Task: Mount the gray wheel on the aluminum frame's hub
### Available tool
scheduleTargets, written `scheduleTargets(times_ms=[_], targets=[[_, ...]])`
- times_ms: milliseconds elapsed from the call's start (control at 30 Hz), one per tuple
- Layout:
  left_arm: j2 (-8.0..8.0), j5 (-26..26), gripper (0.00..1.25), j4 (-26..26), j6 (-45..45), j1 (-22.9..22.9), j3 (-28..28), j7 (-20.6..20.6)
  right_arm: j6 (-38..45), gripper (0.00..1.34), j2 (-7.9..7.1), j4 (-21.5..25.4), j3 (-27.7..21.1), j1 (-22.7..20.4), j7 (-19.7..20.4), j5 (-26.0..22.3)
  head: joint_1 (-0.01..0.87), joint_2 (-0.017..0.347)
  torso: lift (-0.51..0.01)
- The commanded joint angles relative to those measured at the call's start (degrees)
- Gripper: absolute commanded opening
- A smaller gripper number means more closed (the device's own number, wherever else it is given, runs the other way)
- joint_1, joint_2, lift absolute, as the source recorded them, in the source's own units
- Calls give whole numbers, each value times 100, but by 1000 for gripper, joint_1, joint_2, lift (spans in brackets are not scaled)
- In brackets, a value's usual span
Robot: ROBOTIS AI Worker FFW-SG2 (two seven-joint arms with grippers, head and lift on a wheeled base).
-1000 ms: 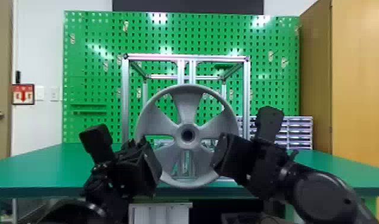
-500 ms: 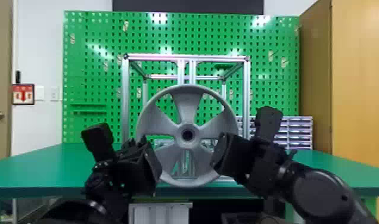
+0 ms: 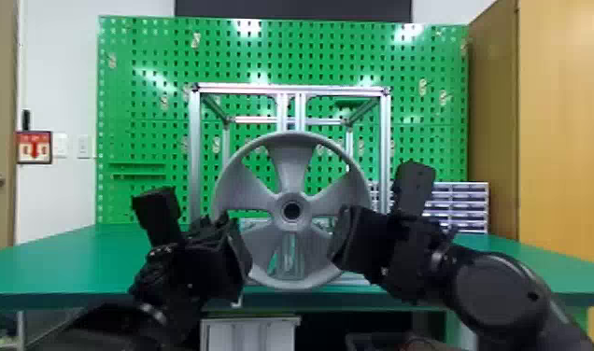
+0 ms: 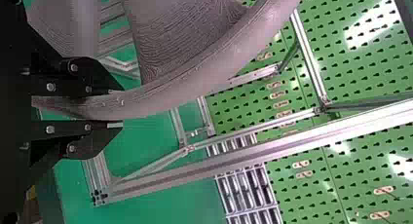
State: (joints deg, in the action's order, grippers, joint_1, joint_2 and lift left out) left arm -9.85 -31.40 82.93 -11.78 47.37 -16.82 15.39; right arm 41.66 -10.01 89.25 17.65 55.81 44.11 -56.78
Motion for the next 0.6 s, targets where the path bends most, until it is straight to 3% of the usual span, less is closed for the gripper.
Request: scheduleTargets(times_ms=[0, 567], targets=[[1, 20, 385, -154, -61, 97, 12, 395, 26, 126, 34, -153, 19, 79, 142, -53, -5, 6, -499], [10, 169, 393, -453, -70, 247, 4, 421, -35, 126, 157, -461, 19, 202, 159, 18, -5, 6, -499]])
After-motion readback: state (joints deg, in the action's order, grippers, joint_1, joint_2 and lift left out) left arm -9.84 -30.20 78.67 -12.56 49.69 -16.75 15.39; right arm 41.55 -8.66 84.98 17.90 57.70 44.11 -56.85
